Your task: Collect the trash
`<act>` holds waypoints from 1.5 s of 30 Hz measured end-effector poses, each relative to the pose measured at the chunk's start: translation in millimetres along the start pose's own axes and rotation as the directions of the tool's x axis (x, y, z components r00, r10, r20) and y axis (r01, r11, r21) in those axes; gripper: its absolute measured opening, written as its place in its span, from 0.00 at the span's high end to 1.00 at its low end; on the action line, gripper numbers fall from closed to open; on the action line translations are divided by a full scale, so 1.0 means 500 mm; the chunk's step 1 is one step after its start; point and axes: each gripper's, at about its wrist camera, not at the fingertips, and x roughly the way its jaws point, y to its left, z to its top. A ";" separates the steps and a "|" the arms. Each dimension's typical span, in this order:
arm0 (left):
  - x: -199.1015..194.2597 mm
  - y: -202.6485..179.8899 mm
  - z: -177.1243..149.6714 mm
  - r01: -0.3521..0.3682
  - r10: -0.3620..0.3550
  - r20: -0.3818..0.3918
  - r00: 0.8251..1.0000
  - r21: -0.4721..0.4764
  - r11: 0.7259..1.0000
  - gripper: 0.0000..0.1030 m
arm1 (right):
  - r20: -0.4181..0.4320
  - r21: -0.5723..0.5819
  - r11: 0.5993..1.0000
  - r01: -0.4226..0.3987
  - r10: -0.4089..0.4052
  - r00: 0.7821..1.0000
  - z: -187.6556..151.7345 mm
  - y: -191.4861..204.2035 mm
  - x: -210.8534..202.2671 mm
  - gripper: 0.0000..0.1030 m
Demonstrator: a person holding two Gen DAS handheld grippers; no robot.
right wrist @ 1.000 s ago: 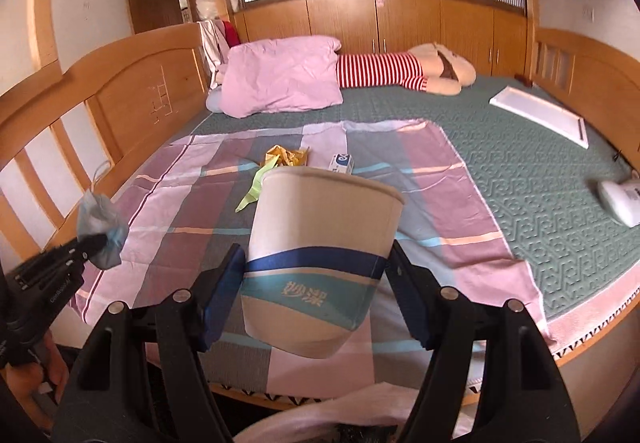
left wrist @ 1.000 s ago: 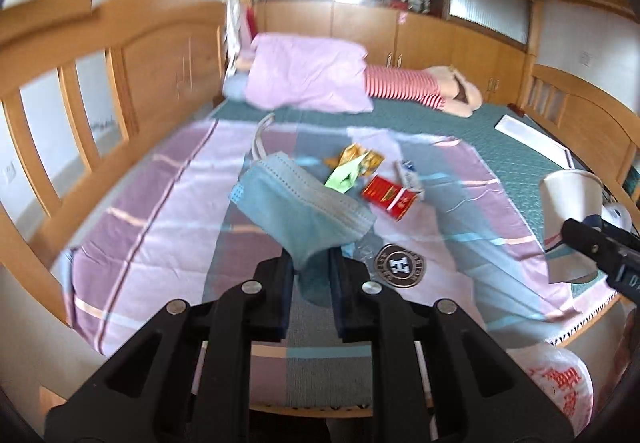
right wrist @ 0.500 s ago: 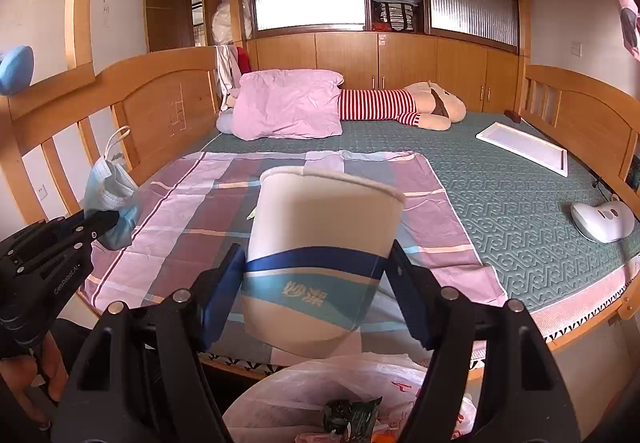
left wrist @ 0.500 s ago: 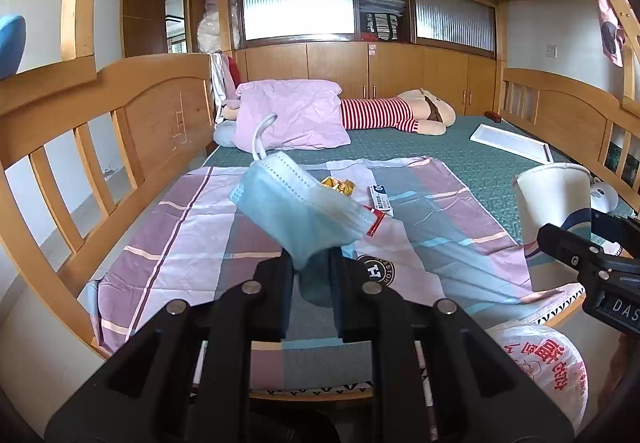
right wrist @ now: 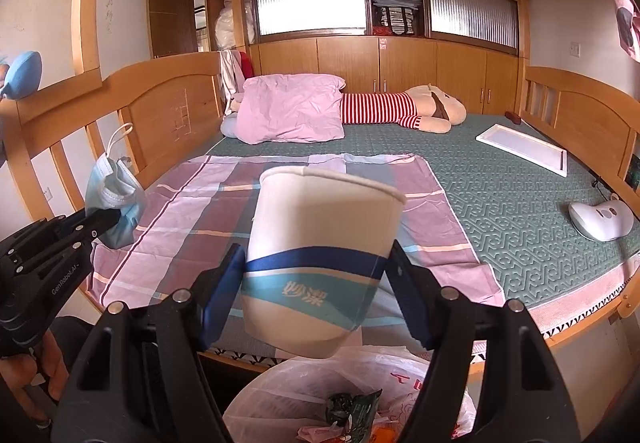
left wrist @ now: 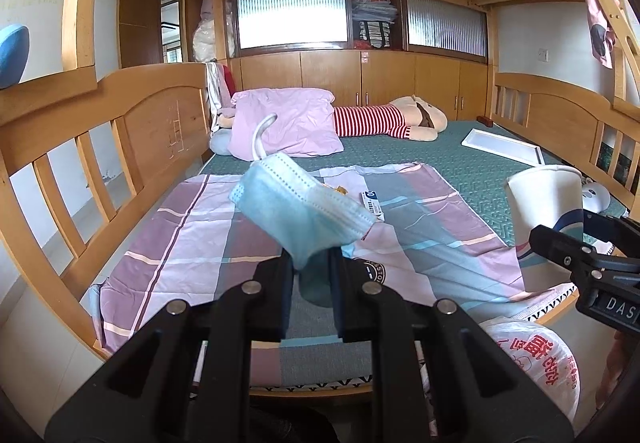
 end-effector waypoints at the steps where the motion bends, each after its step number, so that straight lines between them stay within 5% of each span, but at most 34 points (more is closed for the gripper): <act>1: -0.002 -0.001 0.000 0.001 -0.001 0.000 1.000 0.002 1.000 0.84 | -0.003 -0.004 1.000 0.001 -0.001 1.000 0.000 0.001 -0.001 0.32; 5: -0.006 0.000 0.000 0.008 -0.008 0.004 1.000 0.004 1.000 0.84 | -0.043 -0.022 1.000 0.017 -0.018 0.999 -0.015 -0.004 0.004 0.31; 8: -0.003 0.004 -0.001 0.029 -0.029 -0.008 1.000 -0.001 1.000 0.84 | -0.172 -0.021 1.000 0.023 -0.027 0.985 -0.053 -0.025 0.030 0.31; 10: 0.007 0.013 -0.004 0.057 -0.057 -0.031 0.998 -0.019 0.998 0.84 | -0.296 -0.008 0.999 0.039 -0.040 0.954 -0.099 -0.043 0.058 0.30; 13: 0.041 0.027 -0.017 0.133 -0.139 -0.109 0.984 -0.066 0.989 0.84 | -0.521 -0.049 0.998 0.048 -0.066 0.851 -0.195 -0.058 0.102 0.26; 14: 0.053 0.027 -0.023 0.161 -0.170 -0.136 0.976 -0.080 0.984 0.84 | -0.546 -0.055 0.997 0.048 -0.070 0.835 -0.215 -0.062 0.103 0.25; 17: 0.083 0.014 -0.043 0.227 -0.239 -0.205 0.949 -0.082 0.971 0.84 | -0.520 0.002 0.994 0.108 -0.091 0.849 -0.216 -0.102 0.075 0.18; 20: 0.113 -0.022 -0.075 0.364 -0.373 -0.295 0.879 -0.088 0.927 0.84 | -0.450 0.166 0.969 0.182 -0.090 0.889 -0.175 -0.175 0.033 0.13; 22: 0.127 -0.052 -0.099 0.454 -0.452 -0.357 0.818 -0.083 0.887 0.83 | -0.403 0.261 0.945 0.198 -0.079 0.912 -0.151 -0.216 0.008 0.13; 25: 0.129 -0.110 -0.139 0.605 -0.559 -0.441 0.702 -0.043 0.795 0.80 | -0.332 0.372 0.897 0.241 -0.114 0.936 -0.132 -0.267 -0.022 0.12; 26: 0.126 -0.135 -0.157 0.661 -0.589 -0.482 0.648 -0.028 0.750 0.67 | -0.322 0.396 0.881 0.258 -0.130 0.938 -0.129 -0.281 -0.025 0.12; 27: 0.123 -0.162 -0.176 0.713 -0.608 -0.534 0.588 -0.014 0.701 0.38 | -0.327 0.408 0.873 0.269 -0.136 0.935 -0.127 -0.287 -0.022 0.12; 28: 0.117 -0.188 -0.197 0.745 -0.606 -0.576 0.549 0.010 0.667 0.22 | -0.333 0.418 0.868 0.267 -0.127 0.934 -0.123 -0.290 -0.011 0.12; 29: 0.110 -0.208 -0.211 0.753 -0.590 -0.591 0.550 0.046 0.656 0.07 | -0.331 0.423 0.871 0.249 -0.107 0.937 -0.121 -0.287 -0.004 0.12; 31: 0.107 -0.228 -0.219 0.746 -0.558 -0.595 0.578 0.107 0.658 0.07 | -0.329 0.419 0.881 0.217 -0.075 0.941 -0.117 -0.280 0.014 0.12; 36: 0.155 -0.164 -0.181 0.671 -0.548 -0.527 0.650 0.060 0.739 0.07 | -0.316 0.396 0.900 0.183 -0.054 0.947 -0.068 -0.260 0.090 0.12; 37: 0.170 -0.137 -0.169 0.640 -0.542 -0.498 0.677 0.035 0.768 0.07 | -0.306 0.376 0.912 0.165 -0.046 0.951 -0.047 -0.247 0.118 0.12; 38: 0.190 -0.102 -0.150 0.584 -0.514 -0.461 0.724 0.012 0.812 0.07 | -0.297 0.341 0.929 0.142 -0.037 0.954 -0.028 -0.230 0.149 0.12; 39: 0.217 -0.063 -0.131 0.494 -0.445 -0.429 0.786 0.003 0.869 0.07 | -0.290 0.301 0.946 0.122 -0.031 0.957 -0.011 -0.211 0.177 0.12; 41: 0.268 -0.006 -0.107 0.306 -0.272 -0.397 0.877 0.025 0.952 0.07 | -0.290 0.204 0.977 0.065 -0.004 0.957 0.026 -0.160 0.259 0.12; 42: 0.301 0.027 -0.098 0.199 -0.170 -0.388 0.906 0.036 0.979 0.07 | -0.299 0.177 0.984 0.036 0.019 0.954 0.038 -0.138 0.298 0.12; 45: 0.394 0.109 -0.073 0.002 -0.022 -0.378 0.925 -0.054 0.999 0.07 | -0.332 0.058 0.998 -0.026 0.044 0.942 0.076 -0.052 0.463 0.12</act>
